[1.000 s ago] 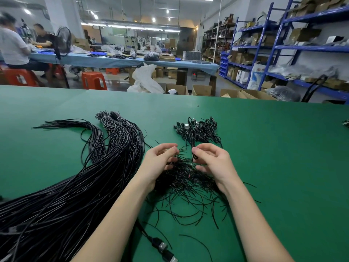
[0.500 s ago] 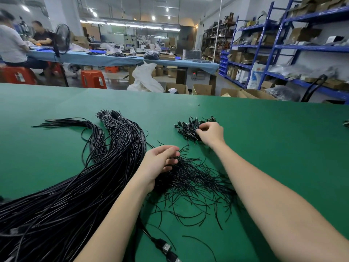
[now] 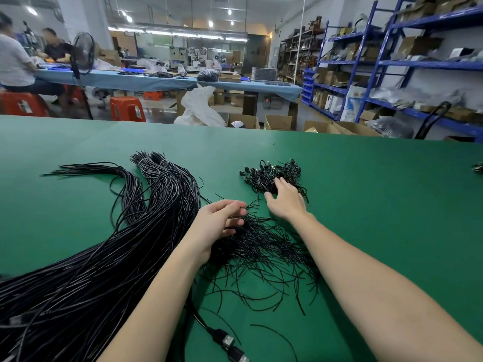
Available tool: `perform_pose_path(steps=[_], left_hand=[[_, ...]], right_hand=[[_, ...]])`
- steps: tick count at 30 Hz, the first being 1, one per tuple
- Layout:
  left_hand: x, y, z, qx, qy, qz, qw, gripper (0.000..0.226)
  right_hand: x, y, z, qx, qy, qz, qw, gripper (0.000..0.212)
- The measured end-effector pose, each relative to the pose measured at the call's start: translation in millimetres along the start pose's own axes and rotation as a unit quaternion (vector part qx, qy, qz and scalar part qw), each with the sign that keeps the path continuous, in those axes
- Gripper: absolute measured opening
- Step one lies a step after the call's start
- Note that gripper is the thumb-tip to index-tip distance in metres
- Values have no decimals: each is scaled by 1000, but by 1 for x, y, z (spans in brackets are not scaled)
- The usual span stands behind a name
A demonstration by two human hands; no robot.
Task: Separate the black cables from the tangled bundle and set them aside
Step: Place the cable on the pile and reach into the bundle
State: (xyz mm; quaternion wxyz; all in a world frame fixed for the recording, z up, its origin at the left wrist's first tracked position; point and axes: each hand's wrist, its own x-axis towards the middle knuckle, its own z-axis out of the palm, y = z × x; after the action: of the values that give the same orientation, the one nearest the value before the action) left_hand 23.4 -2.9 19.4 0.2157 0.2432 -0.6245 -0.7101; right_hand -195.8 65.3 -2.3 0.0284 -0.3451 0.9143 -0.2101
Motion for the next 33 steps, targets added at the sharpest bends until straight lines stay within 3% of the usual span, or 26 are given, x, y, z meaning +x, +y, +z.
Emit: perform_pose_path(steps=[7,13,18,22,24,25,27,28,30,33], left_hand=[[-3,3,3,3,-6,-3,1000,19],[-4,-1,6,89,26,38,995,14],[-3,-3,7,180,43,91,979,9],[-1,-1,3,257,75,124,955,10],[-1,1,-3,355,128,154,913,12],[-1,2,-7,441,160,172,866,14],[-2,2,-17,621,210,194,730,20],[-1,0,-23,673,219,180,683,24],[-1,-3,-31,719,221,115,649,31],[1,-10,-39,741,211,38,636,38]], right_hand=[[-16,-18,-28,127,74,-24,989,61],[-73,-41,-48,279,112,-39,953,9],[-118,-39,-13,293,87,35,952,9],[-128,-40,0,285,68,38,955,11],[-128,-42,3,287,68,33,955,11],[-129,-42,4,289,67,32,954,12],[-131,-42,8,296,64,32,953,14],[-133,-42,10,301,65,32,951,15],[-137,-42,13,311,75,30,947,16],[-139,-45,16,321,74,25,944,16]])
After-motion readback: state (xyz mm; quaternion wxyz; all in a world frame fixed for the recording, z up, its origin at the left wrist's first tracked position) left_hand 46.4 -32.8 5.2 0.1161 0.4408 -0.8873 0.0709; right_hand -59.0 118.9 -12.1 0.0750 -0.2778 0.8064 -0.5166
